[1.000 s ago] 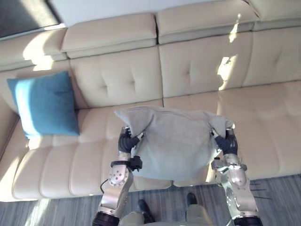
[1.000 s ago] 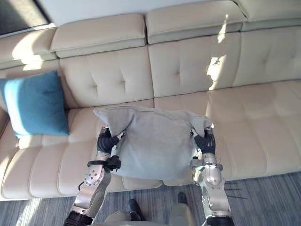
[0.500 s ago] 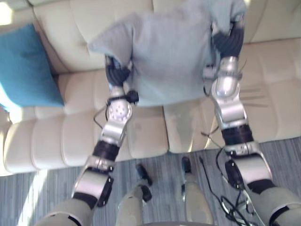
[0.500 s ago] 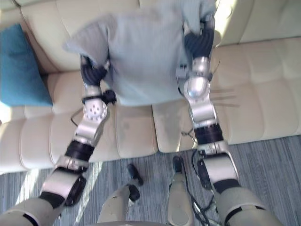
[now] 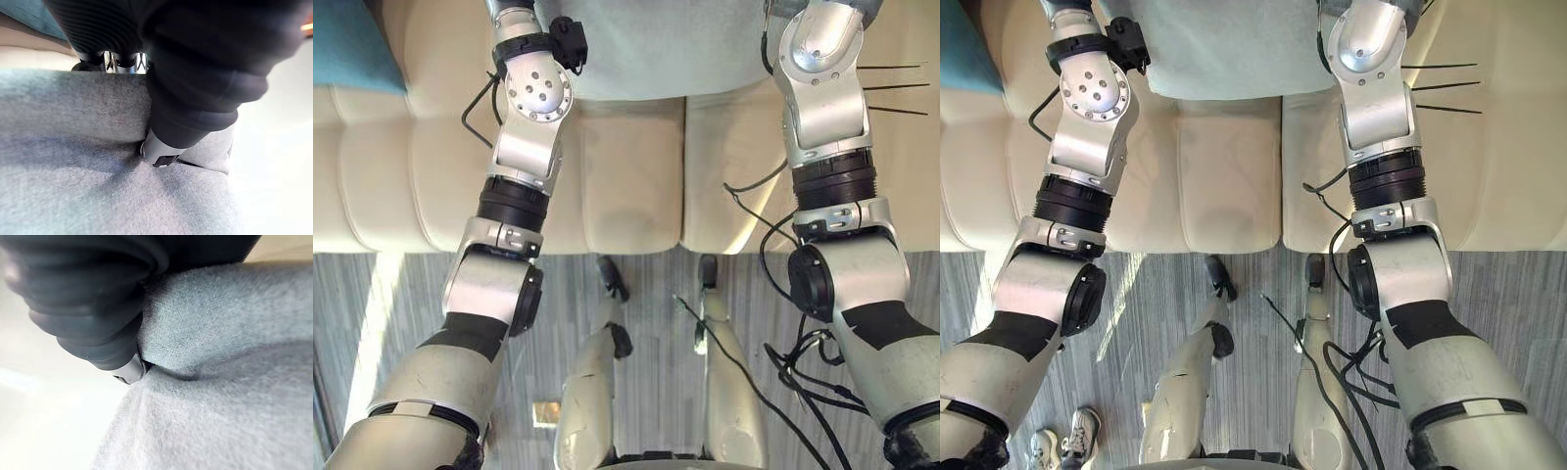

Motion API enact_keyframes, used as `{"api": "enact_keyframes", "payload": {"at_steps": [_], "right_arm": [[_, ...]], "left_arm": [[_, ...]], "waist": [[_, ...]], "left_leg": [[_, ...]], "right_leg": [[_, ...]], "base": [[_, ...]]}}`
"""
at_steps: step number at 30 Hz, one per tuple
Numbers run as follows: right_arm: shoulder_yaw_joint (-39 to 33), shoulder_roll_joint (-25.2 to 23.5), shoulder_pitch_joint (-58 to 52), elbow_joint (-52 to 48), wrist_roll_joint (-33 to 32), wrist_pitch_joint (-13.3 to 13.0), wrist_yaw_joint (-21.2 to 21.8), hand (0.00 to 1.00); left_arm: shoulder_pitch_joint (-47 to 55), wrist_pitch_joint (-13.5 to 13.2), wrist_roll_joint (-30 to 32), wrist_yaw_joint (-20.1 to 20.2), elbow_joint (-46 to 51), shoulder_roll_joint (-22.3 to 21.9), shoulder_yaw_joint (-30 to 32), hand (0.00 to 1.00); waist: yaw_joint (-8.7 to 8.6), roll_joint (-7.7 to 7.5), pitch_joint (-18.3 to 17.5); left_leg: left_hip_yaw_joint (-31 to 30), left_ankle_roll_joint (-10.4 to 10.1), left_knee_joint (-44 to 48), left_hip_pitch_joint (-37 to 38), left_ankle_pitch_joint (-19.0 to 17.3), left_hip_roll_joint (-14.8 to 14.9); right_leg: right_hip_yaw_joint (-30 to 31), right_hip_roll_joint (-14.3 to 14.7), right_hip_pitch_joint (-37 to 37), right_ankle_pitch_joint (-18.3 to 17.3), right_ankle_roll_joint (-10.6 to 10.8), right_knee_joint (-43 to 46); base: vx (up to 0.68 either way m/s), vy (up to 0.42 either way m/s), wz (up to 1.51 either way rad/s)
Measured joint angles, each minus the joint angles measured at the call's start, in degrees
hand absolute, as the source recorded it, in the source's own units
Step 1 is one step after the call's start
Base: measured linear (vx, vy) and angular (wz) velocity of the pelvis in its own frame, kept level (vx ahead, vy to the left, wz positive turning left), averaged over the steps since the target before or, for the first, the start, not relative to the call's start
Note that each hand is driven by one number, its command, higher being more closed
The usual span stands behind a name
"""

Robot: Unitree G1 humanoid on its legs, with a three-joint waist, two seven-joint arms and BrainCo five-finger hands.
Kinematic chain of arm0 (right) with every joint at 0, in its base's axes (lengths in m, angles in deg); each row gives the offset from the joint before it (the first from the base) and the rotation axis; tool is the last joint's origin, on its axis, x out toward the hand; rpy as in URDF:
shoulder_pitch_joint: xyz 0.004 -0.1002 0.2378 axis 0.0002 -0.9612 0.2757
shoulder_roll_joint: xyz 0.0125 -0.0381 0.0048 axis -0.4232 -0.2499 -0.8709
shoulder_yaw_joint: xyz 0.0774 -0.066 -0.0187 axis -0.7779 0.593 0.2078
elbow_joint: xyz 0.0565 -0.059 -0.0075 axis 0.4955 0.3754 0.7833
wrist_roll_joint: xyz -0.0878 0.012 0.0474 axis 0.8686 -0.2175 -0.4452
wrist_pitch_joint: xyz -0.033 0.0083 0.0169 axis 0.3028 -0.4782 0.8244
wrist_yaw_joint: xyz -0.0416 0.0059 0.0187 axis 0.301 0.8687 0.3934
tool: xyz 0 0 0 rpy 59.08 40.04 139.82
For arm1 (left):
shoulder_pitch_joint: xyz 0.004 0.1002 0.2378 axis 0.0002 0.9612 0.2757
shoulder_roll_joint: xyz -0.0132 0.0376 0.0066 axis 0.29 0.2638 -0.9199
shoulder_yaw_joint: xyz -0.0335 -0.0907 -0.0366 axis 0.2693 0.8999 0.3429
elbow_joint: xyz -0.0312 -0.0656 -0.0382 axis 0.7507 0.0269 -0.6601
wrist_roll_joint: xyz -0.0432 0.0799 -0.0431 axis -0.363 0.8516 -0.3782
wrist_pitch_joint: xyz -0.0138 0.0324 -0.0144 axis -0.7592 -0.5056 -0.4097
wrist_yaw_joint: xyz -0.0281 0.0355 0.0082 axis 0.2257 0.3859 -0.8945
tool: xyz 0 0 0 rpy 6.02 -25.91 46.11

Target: Pick up cushions and gather them together orderly.

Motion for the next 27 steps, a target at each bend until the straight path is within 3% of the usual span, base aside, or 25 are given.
{"api": "enact_keyframes", "payload": {"at_steps": [3, 10, 14, 20, 22, 25, 27], "right_arm": [[-1.1, 0.0, 0.0, -2.9, -1.9, -0.1, 1.0, 0.0], [-6.7, 0.2, -4.4, -9.3, -6.6, 0.0, 2.1, 0.0], [-9.6, 3.5, -4.5, -12.5, -10.4, 0.0, 2.2, 0.0], [-16.5, 12.0, -7.9, -20.4, -20.6, -0.4, 4.4, 0.0], [-18.6, 14.4, -11.0, -21.0, -24.3, -1.8, 4.6, 0.0], [-18.6, 15.2, -15.5, -23.7, -27.2, -2.8, 5.6, 0.0], [-18.5, 15.4, -22.5, -26.3, -28.8, -3.3, 8.4, 0.0]], "left_arm": [[-0.1, -0.7, -0.2, 0.8, 0.9, 0.1, 0.4, 0.0], [-0.2, -0.6, -2.2, 2.6, 3.2, 0.4, 2.4, 0.0], [-0.5, -0.2, -2.7, 5.0, 4.4, 3.9, 2.7, 0.0], [0.3, 0.1, -12.5, 8.4, 8.0, 10.2, 8.2, 0.0], [2.6, -0.4, -15.8, 9.5, 10.2, 11.5, 10.0, 0.0], [6.8, -1.4, -18.5, 10.8, 12.3, 12.2, 11.7, 0.0], [13.3, -2.0, -20.1, 12.0, 15.5, 12.1, 11.9, 0.0]], "waist": [[0.07, -0.03, 0.9], [0.63, -0.04, 0.9], [0.64, -0.05, 0.9], [1.34, -0.22, 0.8], [1.38, -0.25, 0.8], [1.48, -0.5, 0.6], [1.29, -0.52, 0.6]], "left_leg": [[-0.1, -0.4, 0.1, -1.2, 0.3, 0.0], [0.0, -0.6, 0.9, -2.4, 0.3, 1.2], [-0.5, -0.5, 2.3, -4.1, 0.3, 2.1], [-0.4, -0.1, 4.7, -3.1, -0.6, 3.2], [0.3, 0.3, 5.7, -1.9, -2.5, 3.8], [2.4, 0.5, 5.1, 0.0, -2.6, 4.2], [3.6, 0.5, 3.9, 1.9, -2.6, 4.2]], "right_leg": [[0.4, -0.2, -2.6, -2.0, -0.1, 3.6], [0.2, 0.5, -3.7, -2.6, -0.5, 4.6], [-0.5, 0.6, -4.4, -2.5, -0.6, 4.7], [-1.6, 0.8, -2.0, -2.5, -0.6, 5.3], [-1.8, 1.4, -0.1, -3.0, -1.1, 5.1], [-1.2, 1.5, 1.2, -3.3, -1.1, 4.6], [-0.8, 1.6, 2.7, -3.3, -0.9, 3.9]], "base": [[-0.04, -0.007, 0.1], [-0.01, -0.019, -0.01], [-0.01, -0.019, 0.07], [-0.04, -0.024, 0.06], [-0.05, -0.047, 0.03], [-0.04, -0.053, -0.08], [-0.03, -0.052, -0.09]]}}
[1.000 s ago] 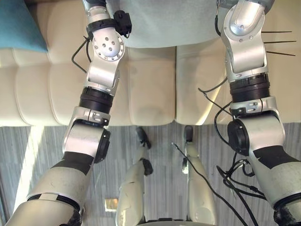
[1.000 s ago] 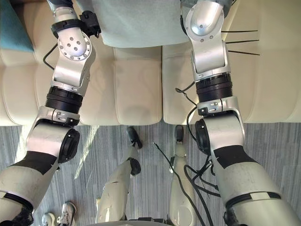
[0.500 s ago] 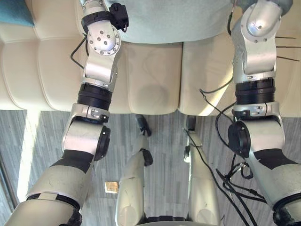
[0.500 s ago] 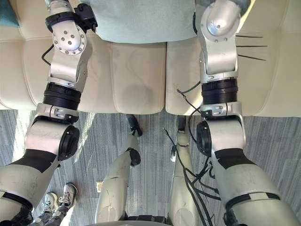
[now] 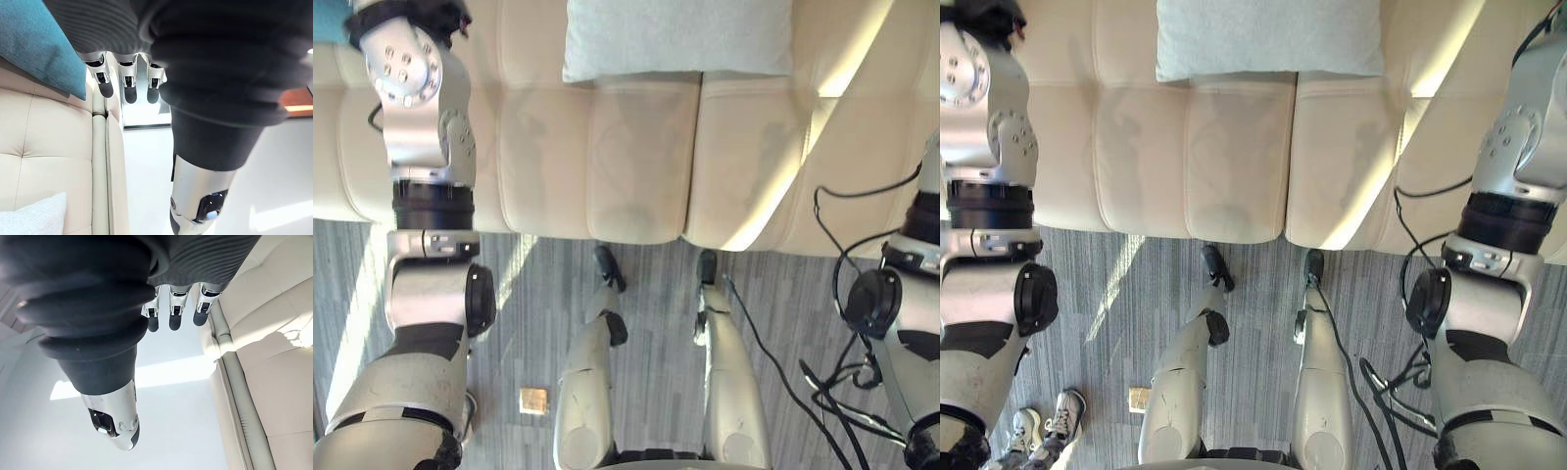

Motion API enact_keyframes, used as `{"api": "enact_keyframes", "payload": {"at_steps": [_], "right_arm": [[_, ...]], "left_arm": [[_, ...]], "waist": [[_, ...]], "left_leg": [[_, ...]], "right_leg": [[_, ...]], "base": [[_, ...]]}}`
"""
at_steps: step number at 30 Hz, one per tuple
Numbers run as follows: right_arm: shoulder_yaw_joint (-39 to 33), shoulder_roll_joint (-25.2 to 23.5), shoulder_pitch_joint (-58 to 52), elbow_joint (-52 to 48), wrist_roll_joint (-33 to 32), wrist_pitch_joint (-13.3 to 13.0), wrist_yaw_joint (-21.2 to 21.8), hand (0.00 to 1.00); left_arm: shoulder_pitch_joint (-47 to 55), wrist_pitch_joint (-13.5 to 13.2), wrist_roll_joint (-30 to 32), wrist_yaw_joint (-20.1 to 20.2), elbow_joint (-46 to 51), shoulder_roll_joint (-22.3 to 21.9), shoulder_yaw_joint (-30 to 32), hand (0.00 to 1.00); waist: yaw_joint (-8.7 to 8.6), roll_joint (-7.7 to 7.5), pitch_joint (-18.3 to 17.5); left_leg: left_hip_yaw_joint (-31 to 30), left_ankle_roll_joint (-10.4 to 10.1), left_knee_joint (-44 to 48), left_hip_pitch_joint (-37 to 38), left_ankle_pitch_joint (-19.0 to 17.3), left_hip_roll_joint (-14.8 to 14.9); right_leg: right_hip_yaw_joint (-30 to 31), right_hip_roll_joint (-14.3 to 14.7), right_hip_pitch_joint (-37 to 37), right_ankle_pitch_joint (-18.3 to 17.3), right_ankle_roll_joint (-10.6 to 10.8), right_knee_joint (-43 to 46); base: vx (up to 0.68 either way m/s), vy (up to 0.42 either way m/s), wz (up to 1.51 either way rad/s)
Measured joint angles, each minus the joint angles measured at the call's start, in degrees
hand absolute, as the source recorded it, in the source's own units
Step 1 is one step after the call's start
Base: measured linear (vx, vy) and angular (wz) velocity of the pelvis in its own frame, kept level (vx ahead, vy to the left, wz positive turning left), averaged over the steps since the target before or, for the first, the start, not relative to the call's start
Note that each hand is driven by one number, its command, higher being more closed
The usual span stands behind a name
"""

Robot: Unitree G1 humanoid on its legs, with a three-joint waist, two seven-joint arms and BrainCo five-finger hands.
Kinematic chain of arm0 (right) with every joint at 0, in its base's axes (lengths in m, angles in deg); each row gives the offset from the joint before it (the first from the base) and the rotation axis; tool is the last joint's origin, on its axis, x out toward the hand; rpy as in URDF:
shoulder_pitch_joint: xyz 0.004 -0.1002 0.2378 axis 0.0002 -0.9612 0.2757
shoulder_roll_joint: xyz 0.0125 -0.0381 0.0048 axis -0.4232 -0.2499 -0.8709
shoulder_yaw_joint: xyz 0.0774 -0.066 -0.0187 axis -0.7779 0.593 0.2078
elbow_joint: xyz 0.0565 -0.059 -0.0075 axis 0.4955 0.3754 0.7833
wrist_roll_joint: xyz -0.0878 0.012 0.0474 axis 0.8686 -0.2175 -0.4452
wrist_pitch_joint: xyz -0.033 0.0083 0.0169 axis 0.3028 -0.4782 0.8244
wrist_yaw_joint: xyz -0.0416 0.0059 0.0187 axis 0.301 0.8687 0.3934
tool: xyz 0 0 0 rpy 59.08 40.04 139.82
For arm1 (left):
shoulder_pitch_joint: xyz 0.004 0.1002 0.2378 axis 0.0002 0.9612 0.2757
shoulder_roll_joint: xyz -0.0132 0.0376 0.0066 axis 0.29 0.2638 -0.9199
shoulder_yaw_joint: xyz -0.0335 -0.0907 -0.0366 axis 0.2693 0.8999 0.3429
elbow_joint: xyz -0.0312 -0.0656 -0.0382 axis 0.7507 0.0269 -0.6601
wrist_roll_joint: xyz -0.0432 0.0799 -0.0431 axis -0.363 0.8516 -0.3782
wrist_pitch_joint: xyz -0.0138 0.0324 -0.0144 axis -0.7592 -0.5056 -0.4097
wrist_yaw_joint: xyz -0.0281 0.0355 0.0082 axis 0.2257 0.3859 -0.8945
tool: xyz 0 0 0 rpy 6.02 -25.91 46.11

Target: Pick up cushions and gather them together orderly.

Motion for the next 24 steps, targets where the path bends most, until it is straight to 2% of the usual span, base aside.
{"api": "enact_keyframes", "payload": {"at_steps": [2, 4, 5, 8, 10, 12, 13, 16, 21, 24], "right_arm": [[0.7, -0.1, -8.3, -1.6, -0.2, -0.2, 1.7, 0.0], [0.9, -1.1, -19.0, -3.4, 0.5, -0.1, 4.4, 0.0], [0.7, -3.6, -27.1, -4.7, 2.0, 0.0, 6.3, 0.0], [1.0, -10.3, -39.7, -6.4, 4.1, 1.1, 9.8, 0.0], [2.9, -15.3, -52.0, -6.4, 7.5, 1.3, 13.4, 0.0], [3.4, -19.1, -60.9, -5.3, 12.6, 1.3, 16.2, 0.0], [3.7, -21.6, -65.2, -2.6, 15.4, 1.4, 17.1, 0.0], [5.1, -24.1, -72.2, 7.4, 20.8, 2.1, 19.0, 0.0], [5.6, -24.7, -74.4, 20.7, 22.8, 3.3, 21.9, 0.0], [5.6, -24.5, -74.1, 25.9, 24.5, 3.4, 22.9, 0.0]], "left_arm": [[7.1, -0.2, 0.0, 1.2, 2.8, -1.0, 0.2, 0.0], [16.7, -0.6, 0.1, 2.4, 6.7, -4.0, 0.4, 0.0], [24.8, -0.6, 0.1, 3.9, 8.6, -7.4, 1.1, 0.0], [39.2, -0.2, 0.2, 6.6, 10.2, -14.5, 1.6, 0.0], [52.9, 0.2, 0.7, 9.9, 10.6, -19.9, 1.0, 0.0], [62.0, 0.8, 4.0, 12.6, 9.5, -21.8, -0.3, 0.0], [66.6, 1.1, 5.6, 14.0, 7.6, -22.2, -1.2, 0.0], [73.1, 2.4, 10.7, 16.7, -1.1, -23.6, -1.1, 0.0], [75.0, 3.9, 16.9, 18.9, -14.8, -24.0, -0.6, 0.0], [74.9, 4.1, 19.5, 19.4, -19.3, -23.2, -0.6, 0.0]], "waist": [[-0.02, -0.05, -0.7], [-0.01, -0.13, -3.3], [-0.36, -0.19, -3.6], [-1.02, -0.58, -3.8], [-1.1, -1.27, -5.7], [-0.66, -1.79, -8.3], [-0.09, -2.56, -9.5], [-0.05, -3.08, -14.6], [-0.89, -3.15, -17.3], [-1.53, -3.25, -18.1]], "left_leg": [[0.1, -0.2, -0.4, 1.3, 0.1, 0.0], [0.0, -0.1, -0.5, 1.4, 0.1, 0.1], [-0.2, 0.1, -0.4, 2.7, 0.3, 0.1], [-0.4, -0.8, -0.5, 6.5, -0.5, 0.1], [-0.7, -1.4, -0.5, 10.2, -2.2, -0.2], [-1.2, -2.2, -0.5, 13.1, -3.5, -0.3], [-1.1, -2.7, -0.6, 15.6, -4.2, -0.5], [-1.4, -3.2, -2.1, 19.9, -5.1, -1.3], [-1.8, -3.5, -3.6, 26.1, -5.3, -1.8], [-1.6, -3.5, -4.9, 29.6, -5.3, -2.3]], "right_leg": [[0.1, -0.1, 1.3, -0.1, 0.2, -0.3], [-0.4, -0.1, 1.6, -0.6, 0.2, -0.7], [-1.1, -0.2, 3.3, -1.0, 0.2, -0.7], [-1.8, -0.4, 7.3, -2.4, 0.2, -0.6], [-2.8, -1.0, 10.9, -5.3, 0.0, 0.7], [-3.1, -1.1, 13.8, -6.9, -0.1, 1.2], [-3.0, -1.1, 16.1, -8.1, 0.0, 1.3], [-3.3, -1.1, 20.1, -9.8, 0.2, 0.7], [-3.9, -1.1, 26.9, -9.8, 0.5, -2.1], [-3.4, -1.1, 29.9, -9.3, 0.9, -3.8]], "base": [[0.01, -0.067, -0.04], [0.07, -0.069, 0.05], [0.09, -0.06, 0.14], [0.1, -0.084, 0.12], [0.1, -0.081, 0.17], [0.13, -0.061, 0.15], [0.15, -0.059, 0.05], [0.13, -0.034, 0.03], [0.09, -0.002, -0.03], [0.03, 0.019, -0.08]]}}
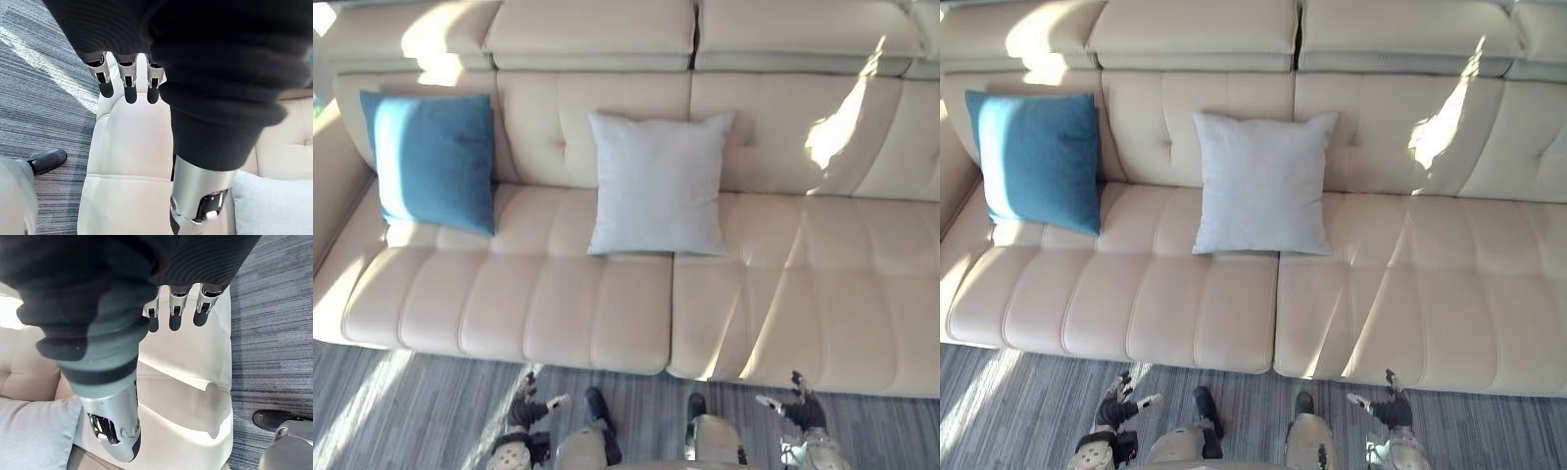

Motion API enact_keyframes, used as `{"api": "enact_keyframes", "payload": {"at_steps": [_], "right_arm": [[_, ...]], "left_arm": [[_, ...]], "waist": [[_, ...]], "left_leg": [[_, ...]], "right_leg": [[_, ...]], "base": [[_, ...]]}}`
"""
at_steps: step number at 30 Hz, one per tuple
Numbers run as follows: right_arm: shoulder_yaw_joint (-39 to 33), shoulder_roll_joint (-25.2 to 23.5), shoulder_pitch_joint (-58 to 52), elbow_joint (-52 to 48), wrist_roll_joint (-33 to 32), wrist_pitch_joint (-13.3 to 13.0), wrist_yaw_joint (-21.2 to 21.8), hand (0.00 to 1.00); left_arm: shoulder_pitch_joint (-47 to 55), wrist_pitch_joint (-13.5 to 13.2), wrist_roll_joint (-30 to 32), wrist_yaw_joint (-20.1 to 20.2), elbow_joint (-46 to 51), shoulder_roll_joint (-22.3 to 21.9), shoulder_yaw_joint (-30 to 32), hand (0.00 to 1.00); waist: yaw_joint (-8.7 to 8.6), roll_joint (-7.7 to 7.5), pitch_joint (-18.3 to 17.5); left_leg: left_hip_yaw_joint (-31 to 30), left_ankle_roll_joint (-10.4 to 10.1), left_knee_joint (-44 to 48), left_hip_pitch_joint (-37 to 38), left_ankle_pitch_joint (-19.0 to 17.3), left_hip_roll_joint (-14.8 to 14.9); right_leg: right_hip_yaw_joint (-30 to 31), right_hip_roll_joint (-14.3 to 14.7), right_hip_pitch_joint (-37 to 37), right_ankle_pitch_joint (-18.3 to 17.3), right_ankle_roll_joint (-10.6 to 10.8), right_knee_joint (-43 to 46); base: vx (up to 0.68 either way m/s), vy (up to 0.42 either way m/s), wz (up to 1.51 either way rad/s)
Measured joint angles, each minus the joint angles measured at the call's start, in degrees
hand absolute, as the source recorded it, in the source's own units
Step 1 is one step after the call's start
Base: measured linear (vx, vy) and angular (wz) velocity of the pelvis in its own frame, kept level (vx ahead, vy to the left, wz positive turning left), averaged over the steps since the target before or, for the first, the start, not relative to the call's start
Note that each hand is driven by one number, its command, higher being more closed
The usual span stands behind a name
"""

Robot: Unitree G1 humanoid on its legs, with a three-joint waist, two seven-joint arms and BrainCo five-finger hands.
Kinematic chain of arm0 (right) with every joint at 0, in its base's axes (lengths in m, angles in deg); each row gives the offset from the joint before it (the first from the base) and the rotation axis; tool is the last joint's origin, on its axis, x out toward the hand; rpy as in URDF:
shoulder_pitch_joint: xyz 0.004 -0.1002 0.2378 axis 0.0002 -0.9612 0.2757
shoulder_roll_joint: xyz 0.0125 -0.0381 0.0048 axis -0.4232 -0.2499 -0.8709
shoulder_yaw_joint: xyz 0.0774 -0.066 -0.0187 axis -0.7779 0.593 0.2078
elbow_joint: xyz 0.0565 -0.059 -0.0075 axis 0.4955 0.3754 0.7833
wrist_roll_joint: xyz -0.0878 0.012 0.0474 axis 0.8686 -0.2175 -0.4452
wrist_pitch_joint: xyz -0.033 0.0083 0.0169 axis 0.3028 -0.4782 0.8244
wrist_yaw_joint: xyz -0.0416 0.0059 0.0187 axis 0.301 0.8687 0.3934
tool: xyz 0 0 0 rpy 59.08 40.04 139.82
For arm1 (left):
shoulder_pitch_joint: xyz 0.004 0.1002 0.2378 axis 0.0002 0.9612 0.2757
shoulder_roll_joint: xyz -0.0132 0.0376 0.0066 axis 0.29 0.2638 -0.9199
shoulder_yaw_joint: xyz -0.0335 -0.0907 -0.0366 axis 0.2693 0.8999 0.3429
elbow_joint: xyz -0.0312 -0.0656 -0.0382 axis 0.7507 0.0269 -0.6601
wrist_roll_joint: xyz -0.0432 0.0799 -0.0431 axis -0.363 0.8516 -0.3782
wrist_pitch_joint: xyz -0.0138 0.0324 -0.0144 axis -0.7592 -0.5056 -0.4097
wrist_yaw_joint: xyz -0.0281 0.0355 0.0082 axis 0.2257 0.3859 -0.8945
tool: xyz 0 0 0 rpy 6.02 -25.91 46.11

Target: Pick up cushions and gather them together orderly.

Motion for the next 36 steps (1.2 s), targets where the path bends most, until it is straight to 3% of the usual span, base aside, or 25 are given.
{"api": "enact_keyframes", "payload": {"at_steps": [5, 7, 9, 10, 11, 12, 13, 14, 15, 16, 17, 18, 19, 20, 21, 23, 24, 25, 26, 28, 30, 32, 36], "right_arm": [[1.6, 1.8, 3.2, 4.1, 0.4, 0.6, 0.7, 0.0], [4.3, 2.9, 3.6, 4.3, 0.4, 0.7, 0.8, 0.0], [5.8, 2.2, 4.9, 5.9, 0.8, 1.2, 0.6, 0.0], [6.9, 1.6, 3.6, 6.6, 1.9, 1.3, 0.6, 0.0], [7.5, 1.5, 3.5, 7.5, 2.3, 1.2, 0.6, 0.0], [8.7, 1.4, 3.7, 8.7, 2.7, 1.3, 0.6, 0.0], [8.7, 1.8, 4.5, 9.3, 2.8, 1.3, 0.5, 0.0], [8.5, 2.2, 5.4, 9.7, 2.8, 1.3, 0.4, 0.0], [8.3, 3.0, 7.6, 9.7, 3.5, 1.3, -0.5, 0.0], [8.4, 3.0, 8.5, 9.7, 4.0, 1.3, -0.6, 0.0], [8.4, 3.0, 10.4, 9.8, 4.4, 1.3, -0.7, 0.0], [8.2, 3.9, 11.5, 10.2, 4.4, 1.6, -0.7, 0.0], [8.1, 4.1, 11.5, 10.2, 4.4, 2.3, -0.8, 0.0], [8.1, 3.9, 11.4, 10.2, 4.4, 2.5, -0.8, 0.0], [7.8, 3.3, 11.4, 10.1, 4.4, 2.4, -1.0, 0.0], [7.2, 3.0, 11.8, 10.1, 4.4, 2.5, -1.9, 0.0], [7.2, 3.1, 12.1, 10.1, 4.5, 2.5, -2.0, 0.0], [7.2, 3.1, 12.5, 10.1, 4.7, 2.5, -2.0, 0.0], [7.3, 2.9, 13.3, 10.1, 5.0, 2.5, -2.0, 0.0], [7.3, 2.8, 13.8, 10.1, 5.1, 2.5, -2.0, 0.0], [6.6, 2.6, 12.8, 10.0, 5.1, 2.5, -2.0, 0.0], [5.6, 2.5, 11.9, 10.0, 4.9, 2.5, -2.2, 0.0], [5.6, 2.0, 11.7, 9.6, 4.9, 2.6, -2.2, 0.0]], "left_arm": [[-2.0, 0.3, 1.8, 0.4, -2.2, 4.3, 0.0, 0.0], [-4.7, 0.2, 2.1, 0.1, -1.9, 5.1, 0.0, 0.0], [-5.8, 0.0, 2.1, -0.3, -1.6, 4.9, 0.1, 0.0], [-5.7, 0.0, 2.1, -0.7, -1.1, 5.0, 0.1, 0.0], [-5.4, 0.1, 2.1, -0.7, -1.0, 4.9, 0.0, 0.0], [-4.8, 0.4, 2.1, -0.7, -0.6, 5.1, 0.0, 0.0], [-4.7, 0.6, 2.1, -0.8, -0.8, 4.4, 0.1, 0.0], [-4.6, 0.7, 2.1, -0.7, -0.8, 3.6, 0.1, 0.0], [-4.0, 0.7, 2.1, -0.7, -0.6, 2.0, 0.0, 0.0], [-3.8, 0.7, 2.1, -0.7, -0.6, 2.0, -0.1, 0.0], [-4.1, 0.9, 2.0, -0.8, -0.9, 2.1, -0.1, 0.0], [-5.7, 1.5, 1.9, -0.8, -1.2, 1.2, -0.8, 0.0], [-6.0, 1.5, 1.9, -0.9, -0.8, 1.0, -1.9, 0.0], [-6.0, 1.5, 2.0, -0.9, -0.8, 1.2, -2.3, 0.0], [-6.1, 1.5, 2.0, -0.8, -0.7, 1.5, -2.5, 0.0], [-6.0, 1.5, 2.1, -0.8, -0.7, 1.3, -2.5, 0.0], [-5.6, 1.5, 2.1, -0.8, -0.8, 1.0, -2.6, 0.0], [-5.0, 1.5, 2.1, -0.7, -0.8, 0.9, -2.9, 0.0], [-4.7, 1.5, 2.1, -0.7, -0.9, 0.9, -2.9, 0.0], [-4.8, 1.6, 2.1, -0.8, -1.1, 0.9, -3.0, 0.0], [-5.6, 1.6, 2.1, -0.9, -1.5, 1.1, -3.8, 0.0], [-6.6, 1.5, 2.1, -0.9, -2.1, 1.1, -4.8, 0.0], [-7.6, 1.6, 2.5, -1.3, -2.5, 1.3, -5.2, 0.0]], "waist": [[0.07, -0.93, -0.1], [0.01, -1.14, 0.0], [-0.56, -1.33, 0.4], [-0.48, -1.83, 0.4], [-0.48, -2.41, 0.1], [-0.18, -3.98, -0.6], [0.53, -4.61, -0.9], [1.1, -4.26, -0.9], [2.99, -2.16, -0.7], [3.46, -2.26, -0.7], [3.1, -2.15, 0.4], [2.8, 0.42, 2.2], [2.98, 1.94, 2.8], [2.99, 1.97, 2.8], [2.86, 0.5, 3.4], [2.96, -0.18, 3.7], [2.92, -0.47, 3.7], [3.05, 0.29, 3.3], [3.23, 0.68, 3.2], [3.08, 0.7, 3.2], [2.69, 0.04, 2.6], [1.53, 0.14, 2.0], [1.23, 0.02, 1.7]], "left_leg": [[3.0, 0.2, -0.3, 0.9, -0.1, -0.3], [2.9, 1.8, 4.1, -2.2, -2.2, 0.9], [2.8, 2.6, 6.0, -3.0, -2.6, 2.6], [1.7, 3.0, 7.6, -2.9, -2.9, 2.5], [1.0, 3.2, 8.1, -3.1, -3.0, 2.5], [-0.1, 3.1, 9.3, -3.9, -3.0, 2.0], [-0.4, 2.4, 10.0, -4.8, -2.5, 1.8], [-1.0, 1.8, 9.6, -5.3, -2.5, 2.2], [-3.4, 0.7, 7.7, -6.9, -1.7, 2.5], [-3.4, 0.8, 7.4, -7.9, -0.6, 2.5], [-3.3, 0.7, 7.8, -10.5, 0.5, 2.4], [-4.4, 0.1, 8.0, -11.4, 0.9, 3.6], [-5.5, -2.3, 6.5, -11.6, 0.9, 4.3], [-6.5, -4.8, 5.7, -11.6, -0.5, 4.1], [-8.1, -7.2, 7.5, -12.3, -3.1, 3.3], [-11.1, -4.4, 19.2, -13.4, -5.2, 2.1], [-13.2, -3.2, 24.7, -11.9, -8.1, 1.0], [-15.4, -3.5, 25.0, -9.5, -12.6, 0.3], [-17.2, -3.2, 22.5, -7.2, -14.8, -0.2], [-17.4, -1.8, 17.5, -4.9, -15.5, -0.9], [-15.8, -0.7, 11.9, -2.0, -13.4, -1.9], [-15.0, -0.3, 10.8, -1.4, -13.1, -2.5], [-10.1, 0.3, 10.6, 0.1, -13.3, -2.6]], "right_leg": [[3.7, 0.4, 0.0, 3.6, 1.1, -2.5], [3.6, 0.5, -2.9, 6.3, 2.0, -0.1], [3.0, -0.1, -6.0, -0.2, 0.2, 15.8], [2.6, -0.5, -5.9, -3.3, 1.6, 27.9], [2.4, -0.5, -5.3, -3.7, 2.2, 31.5], [2.3, -0.7, -3.3, -3.0, 2.6, 34.2], [2.0, -0.2, -2.3, -4.9, 4.3, 30.9], [1.9, 0.8, -1.9, -5.2, 4.7, 28.4], [1.8, 2.9, -0.4, -7.3, 2.3, 20.4], [1.6, 3.2, -0.1, -8.7, 1.0, 17.7], [0.9, 3.0, 0.4, -12.2, -2.5, 12.0], [-0.3, 4.6, 0.5, -10.0, -2.6, 10.6], [-0.7, 5.8, 0.3, -8.3, -3.8, 9.5], [-0.9, 5.6, 0.3, -7.3, -4.5, 8.5], [-1.6, 4.8, 0.0, -5.7, -5.3, 6.3], [-0.9, 4.0, -0.8, -4.7, -5.7, 6.1], [0.0, 4.3, -1.1, -3.9, -5.6, 5.8], [1.5, 5.3, -1.8, -2.6, -5.4, 4.9], [2.9, 6.2, -2.5, -1.0, -5.0, 3.6], [4.3, 6.8, -2.7, 0.7, -4.5, 1.9], [5.6, 6.2, -0.7, 4.2, -3.4, -3.4], [6.5, 5.6, 0.4, 5.8, -2.5, -6.1], [11.8, 6.1, -0.1, 8.2, -1.8, -7.9]], "base": [[0.01, 0.044, -0.38], [-0.09, 0.036, -0.2], [-0.09, -0.034, 0.21], [-0.08, -0.069, 0.47], [-0.15, -0.151, 0.54], [-0.15, -0.135, 0.3], [-0.16, -0.101, 0.09], [-0.16, -0.018, -0.57], [-0.23, -0.017, -0.74], [-0.31, -0.097, -0.69], [-0.35, -0.12, -0.12], [-0.31, -0.103, 0.03], [-0.31, -0.051, 0.08], [-0.31, -0.001, 0.09], [-0.35, -0.038, 0.12], [-0.24, -0.031, -0.05], [-0.14, 0.025, -0.42], [-0.13, 0.067, -0.71], [-0.1, 0.072, -0.71], [-0.07, 0.062, -0.52], [-0.07, 0.087, -0.36], [-0.06, 0.107, -0.22], [-0.02, 0.068, -0.62]]}}
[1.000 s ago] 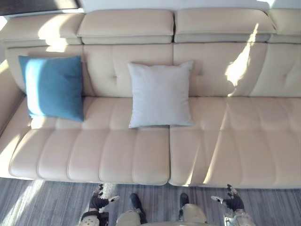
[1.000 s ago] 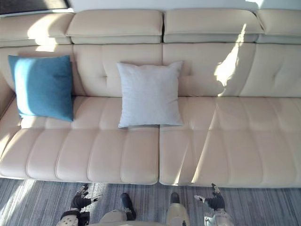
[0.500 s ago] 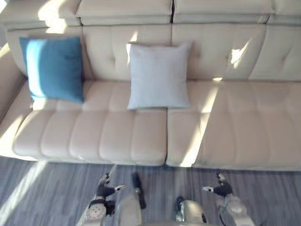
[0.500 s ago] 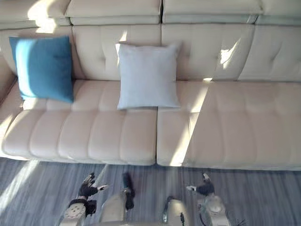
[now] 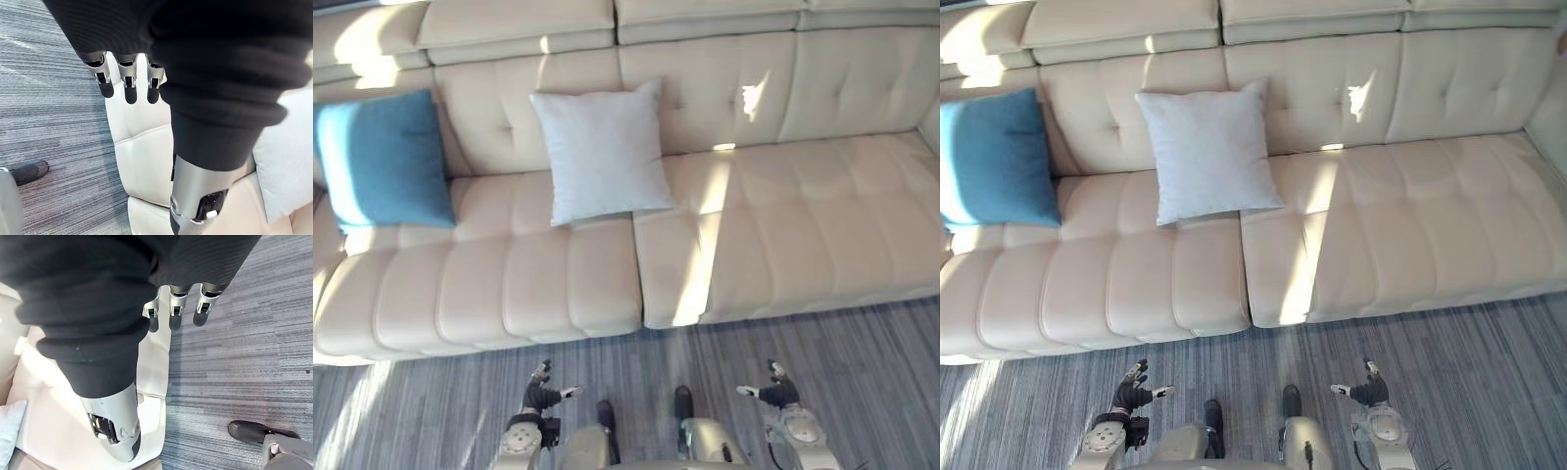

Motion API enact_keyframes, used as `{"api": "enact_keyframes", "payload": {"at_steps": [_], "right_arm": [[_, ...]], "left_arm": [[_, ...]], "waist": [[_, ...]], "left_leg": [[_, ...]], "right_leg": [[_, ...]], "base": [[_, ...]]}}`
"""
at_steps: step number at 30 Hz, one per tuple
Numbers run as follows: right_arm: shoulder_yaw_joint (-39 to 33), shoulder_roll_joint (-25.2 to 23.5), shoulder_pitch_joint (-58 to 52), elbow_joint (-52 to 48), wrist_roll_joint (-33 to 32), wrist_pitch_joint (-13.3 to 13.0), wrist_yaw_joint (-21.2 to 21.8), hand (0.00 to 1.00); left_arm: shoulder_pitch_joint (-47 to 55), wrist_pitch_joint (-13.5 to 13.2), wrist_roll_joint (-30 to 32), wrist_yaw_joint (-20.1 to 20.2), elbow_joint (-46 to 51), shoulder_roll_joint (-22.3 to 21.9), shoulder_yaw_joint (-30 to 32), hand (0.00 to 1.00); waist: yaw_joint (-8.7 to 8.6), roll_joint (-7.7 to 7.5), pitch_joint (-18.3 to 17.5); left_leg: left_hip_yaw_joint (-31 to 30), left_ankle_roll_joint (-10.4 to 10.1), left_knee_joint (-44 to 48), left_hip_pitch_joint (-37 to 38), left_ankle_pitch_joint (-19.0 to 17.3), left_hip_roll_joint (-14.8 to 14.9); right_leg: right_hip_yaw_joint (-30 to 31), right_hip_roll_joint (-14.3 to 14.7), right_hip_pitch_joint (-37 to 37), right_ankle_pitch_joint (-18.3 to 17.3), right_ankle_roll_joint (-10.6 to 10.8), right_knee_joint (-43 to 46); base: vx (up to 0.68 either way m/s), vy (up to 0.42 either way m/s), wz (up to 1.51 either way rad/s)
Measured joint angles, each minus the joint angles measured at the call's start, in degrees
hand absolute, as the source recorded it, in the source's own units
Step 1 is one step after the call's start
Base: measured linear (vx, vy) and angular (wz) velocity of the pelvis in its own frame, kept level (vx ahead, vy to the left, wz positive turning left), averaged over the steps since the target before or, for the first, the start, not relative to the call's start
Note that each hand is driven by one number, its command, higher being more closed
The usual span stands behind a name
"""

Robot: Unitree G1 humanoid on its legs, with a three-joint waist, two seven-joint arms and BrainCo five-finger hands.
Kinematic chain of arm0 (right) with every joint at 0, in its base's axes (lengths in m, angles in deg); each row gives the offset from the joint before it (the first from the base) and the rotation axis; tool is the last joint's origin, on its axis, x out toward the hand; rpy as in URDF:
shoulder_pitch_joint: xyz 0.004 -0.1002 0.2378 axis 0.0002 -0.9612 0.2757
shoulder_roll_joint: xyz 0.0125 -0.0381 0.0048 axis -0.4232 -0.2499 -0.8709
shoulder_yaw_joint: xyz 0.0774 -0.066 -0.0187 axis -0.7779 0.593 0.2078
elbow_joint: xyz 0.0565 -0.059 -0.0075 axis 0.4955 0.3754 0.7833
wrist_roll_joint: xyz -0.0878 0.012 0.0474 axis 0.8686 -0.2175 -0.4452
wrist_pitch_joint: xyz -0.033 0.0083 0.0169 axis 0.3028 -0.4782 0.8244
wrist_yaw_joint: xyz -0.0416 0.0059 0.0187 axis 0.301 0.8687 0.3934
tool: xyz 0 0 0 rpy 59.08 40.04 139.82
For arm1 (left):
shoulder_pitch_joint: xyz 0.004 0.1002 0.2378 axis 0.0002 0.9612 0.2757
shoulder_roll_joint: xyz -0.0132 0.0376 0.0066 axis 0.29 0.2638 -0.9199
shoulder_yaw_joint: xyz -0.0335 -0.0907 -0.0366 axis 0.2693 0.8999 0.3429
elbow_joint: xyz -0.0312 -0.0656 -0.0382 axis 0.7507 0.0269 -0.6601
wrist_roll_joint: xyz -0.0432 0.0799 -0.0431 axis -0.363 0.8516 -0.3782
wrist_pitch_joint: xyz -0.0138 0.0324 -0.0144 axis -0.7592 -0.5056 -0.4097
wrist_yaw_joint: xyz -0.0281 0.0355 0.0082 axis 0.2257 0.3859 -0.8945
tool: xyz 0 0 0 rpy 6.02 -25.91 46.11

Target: Pick up cushions and gather them together orderly.

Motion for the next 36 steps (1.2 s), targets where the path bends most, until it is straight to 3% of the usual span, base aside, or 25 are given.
{"api": "enact_keyframes", "payload": {"at_steps": [4, 5, 6, 7, 8, 10, 12, 13, 15, 16, 17, 18, 19, 20, 23, 25, 26, 27, 29, 31, 32, 33, 34, 35, 36], "right_arm": [[0.3, -0.5, -0.1, -3.3, 0.0, 0.1, 0.0, 0.0], [0.7, -0.5, -0.1, -4.0, 0.0, 0.1, 0.0, 0.0], [1.0, -0.8, -0.1, -5.1, 0.0, 0.0, 0.0, 0.0], [1.1, -0.9, 0.0, -5.6, 0.0, 0.0, 0.0, 0.0], [1.1, -1.2, 0.1, -5.7, -0.1, 0.0, 0.0, 0.0], [1.2, -1.6, 0.4, -5.6, -0.3, 0.0, 0.0, 0.0], [1.2, -1.6, 0.6, -5.6, -0.5, 0.0, -0.1, 0.0], [1.2, -1.4, 0.8, -5.6, -0.5, 0.0, -0.5, 0.0], [1.2, -0.6, 1.5, -5.6, -0.5, 0.1, -0.8, 0.0], [1.2, 0.1, 1.6, -5.6, -0.5, 0.2, -0.7, 0.0], [1.2, 0.6, 1.6, -5.6, -0.5, 0.2, -0.8, 0.0], [1.4, 1.0, 1.9, -5.6, -0.5, 0.5, -0.9, 0.0], [1.8, 1.2, 2.3, -5.6, -0.5, 0.7, -1.1, 0.0], [2.1, 1.7, 2.6, -5.4, -0.5, 1.1, -1.5, 0.0], [2.7, 1.7, 1.6, -4.4, -0.6, 1.9, -2.3, 0.0], [3.3, 2.2, 1.4, -4.2, -0.6, 1.9, -2.3, 0.0], [2.7, 2.2, 1.1, -4.0, -0.6, 1.9, -2.4, 0.0], [2.8, 1.9, 0.9, -3.7, -0.6, 2.0, -2.5, 0.0], [2.8, 1.3, 0.9, -3.8, -1.0, 2.1, -2.7, 0.0], [2.1, 1.2, 1.0, -3.7, -1.1, 2.1, -3.6, 0.0], [2.1, 0.2, 0.8, -3.0, -1.1, 2.1, -3.6, 0.0], [2.0, -0.4, 1.0, -2.5, -1.1, 2.1, -3.6, 0.0], [2.0, -0.9, 1.3, -2.0, -1.1, 2.2, -3.4, 0.0], [2.0, -1.6, 0.7, -1.8, -1.0, 2.2, -3.4, 0.0], [2.0, -2.1, 0.7, -1.7, -1.0, 2.3, -3.4, 0.0]], "left_arm": [[-0.3, 0.1, 0.2, -0.8, 0.0, 0.3, -0.1, 0.0], [-0.4, 0.1, 0.4, -0.9, 0.1, 0.4, 0.0, 0.0], [-0.4, 0.1, 0.6, -1.0, 0.6, 0.7, 0.0, 0.0], [-0.7, 0.1, 0.6, -1.0, 0.9, 0.8, 0.0, 0.0], [-0.6, 0.2, 0.6, -1.1, 1.3, 0.8, -0.1, 0.0], [-0.7, 0.3, 0.6, -1.7, 1.9, 1.1, -0.3, 0.0], [-0.5, 0.3, 0.6, -1.9, 3.1, 1.9, -1.1, 0.0], [-0.9, 0.3, 0.6, -1.8, 3.6, 2.4, -1.8, 0.0], [-1.9, 0.5, 0.6, -1.6, 3.7, 2.1, -2.2, 0.0], [-2.6, 0.4, 0.6, -1.5, 4.1, 1.8, -2.2, 0.0], [-2.8, 0.3, 0.5, -1.5, 4.3, 1.3, -2.2, 0.0], [-2.7, 0.2, 0.5, -1.3, 4.3, 0.1, -2.6, 0.0], [-2.6, 0.1, 0.5, -1.2, 4.3, -0.5, -2.9, 0.0], [-2.6, 0.1, 0.4, -0.9, 4.3, -1.4, -3.7, 0.0], [0.4, 0.1, -0.3, -1.0, 5.4, -2.7, -3.8, 0.0], [1.8, 0.1, -0.7, -1.8, 5.9, -2.7, -3.7, 0.0], [1.9, 0.3, -0.7, -2.1, 5.8, -3.6, -3.3, 0.0], [2.1, 0.4, -0.7, -2.2, 5.6, -3.8, -3.2, 0.0], [1.7, 0.4, -0.7, -2.3, 5.7, -2.9, -3.1, 0.0], [0.6, 0.4, -0.7, -2.1, 6.0, -4.6, -2.0, 0.0], [1.3, 0.4, -0.8, -2.2, 6.0, -4.6, -2.0, 0.0], [1.7, 0.5, -1.0, -2.2, 5.7, -4.5, -2.1, 0.0], [1.8, 1.0, -1.4, -2.1, 5.3, -4.6, -2.3, 0.0], [2.7, 1.3, -1.7, -2.2, 5.4, -4.3, -2.9, 0.0], [3.4, 1.6, -1.7, -2.4, 5.3, -3.3, -4.0, 0.0]], "waist": [[-1.43, -0.15, 0.1], [-1.61, -0.21, 0.1], [-2.06, -0.62, 0.1], [-2.2, -0.36, 0.2], [-2.52, -0.31, 0.2], [-2.98, -0.22, 0.2], [-2.93, -0.42, -0.3], [-2.86, -0.56, -0.6], [-3.01, 0.46, -0.4], [-3.08, 1.21, -0.5], [-2.91, 1.84, -0.5], [-2.45, 3.03, -0.5], [-2.28, 3.58, -0.5], [-2.07, 3.74, 0.1], [-0.15, 2.44, 1.0], [1.2, 3.64, 1.4], [2.95, 6.04, 1.3], [3.82, 6.55, 0.8], [3.41, 5.08, 0.8], [3.53, 3.57, 0.7], [3.64, 1.69, 0.6], [3.46, 0.88, 0.6], [3.16, 0.1, 0.8], [2.42, -0.31, 0.8], [1.96, -0.13, 0.9]], "left_leg": [[8.1, 0.7, 3.7, 1.0, -3.1, 1.3], [9.9, 0.8, 4.6, 1.1, -3.8, 1.9], [14.6, 1.4, 5.8, 1.9, -4.7, 3.6], [19.3, 1.0, 6.3, 3.1, -5.7, 4.9], [21.7, 0.9, 6.5, 3.9, -5.8, 6.0], [31.4, -0.7, 7.8, 8.6, -7.4, 8.1], [37.2, -1.0, 8.5, 11.9, -7.6, 8.7], [39.5, -2.4, 9.1, 13.8, -8.4, 8.9], [41.1, -4.1, 13.4, 15.7, -9.4, 10.9], [39.8, -3.5, 21.3, 15.5, -9.0, 14.0], [37.9, -1.9, 26.4, 15.0, -8.0, 16.1], [29.6, 1.1, 36.9, 11.3, -6.7, 18.4], [24.3, 0.2, 40.4, 8.5, -8.1, 17.5], [15.2, -1.5, 43.6, 3.2, -10.9, 13.7], [4.8, -0.6, 37.5, -5.8, -12.1, 6.6], [-0.7, -3.2, 24.8, -11.0, -10.1, 4.5], [-2.0, -4.2, 13.5, -11.4, -4.0, 4.9], [-2.1, -2.3, 12.5, -10.9, -1.9, 4.6], [-1.4, -1.0, 12.2, -10.5, -2.5, 2.3], [-1.2, 3.5, 14.9, -10.5, -5.1, -0.6], [0.0, 5.6, 15.0, -8.5, -7.4, -2.3], [0.4, 6.0, 15.2, -7.2, -8.8, -3.3], [0.3, 6.5, 15.6, -4.7, -10.1, -4.6], [-0.2, 7.7, 15.7, -0.9, -12.1, -5.6], [-1.1, 8.0, 15.3, 2.9, -14.0, -6.0]], "right_leg": [[8.5, 2.8, -2.3, 2.2, 0.9, 0.0], [8.9, 3.4, -2.8, 3.0, 1.0, -0.5], [5.4, 2.8, -3.2, 2.2, -0.6, -2.0], [-3.6, 1.0, -4.2, 0.3, -3.8, -1.0], [-9.5, -0.3, -4.8, -0.6, -5.3, 0.1], [-33.5, -7.2, -5.5, -4.4, -11.1, 6.7], [-46.1, -11.6, -4.6, -5.0, -12.1, 11.2], [-48.4, -12.2, -5.1, -3.5, -11.3, 13.4], [-42.2, -9.7, -7.8, -5.6, -8.7, 16.9], [-38.3, -7.6, -8.3, -7.2, -8.6, 18.2], [-36.4, -6.3, -8.2, -7.9, -8.7, 18.3], [-31.9, -3.4, -7.6, -8.7, -9.4, 17.4], [-30.0, -2.3, -7.1, -8.7, -9.4, 17.0], [-26.7, -1.3, -5.5, -8.8, -9.4, 15.9], [-20.8, -1.3, 1.4, -9.7, -7.9, 12.0], [-18.7, -1.5, 3.8, -10.2, -6.9, 9.3], [-16.6, 0.7, 5.7, -10.2, -4.6, 7.3], [-15.2, 0.7, 6.5, -9.9, -3.9, 7.0], [-14.1, -1.7, 6.7, -10.0, -1.2, 6.1], [-13.6, -5.0, 6.5, -13.3, 2.0, 9.0], [-12.0, -7.3, 4.4, -16.5, 5.4, 17.9], [-10.5, -8.6, 2.2, -17.4, 7.0, 24.9], [-8.9, -10.3, -0.8, -16.1, 10.3, 35.3], [-8.1, -12.0, -4.4, -12.5, 11.8, 47.3], [-10.2, -13.0, -7.0, -13.7, 8.9, 54.7]], "base": [[-0.01, 0.045, -1.12], [-0.06, 0.029, -1.66], [-0.05, 0.006, -1.8], [-0.04, 0.012, -1.88], [0.04, 0.023, -2.0], [0.11, 0.0, -2.19], [0.15, -0.125, -2.34], [0.19, -0.19, -2.34], [0.28, -0.204, -2.11], [0.36, -0.185, -1.92], [0.33, -0.137, -1.98], [0.24, -0.021, -1.63], [0.27, 0.033, -1.88], [0.31, 0.103, -1.61], [0.29, 0.143, -1.25], [0.31, 0.244, -1.3], [0.32, 0.26, -1.19], [0.46, 0.325, -0.9], [0.35, 0.226, -0.03], [0.48, 0.345, 0.18], [0.48, 0.269, -0.02], [0.41, 0.183, 0.08], [0.41, 0.155, 0.28], [0.66, 0.155, 0.34], [0.68, 0.12, 0.26]]}}
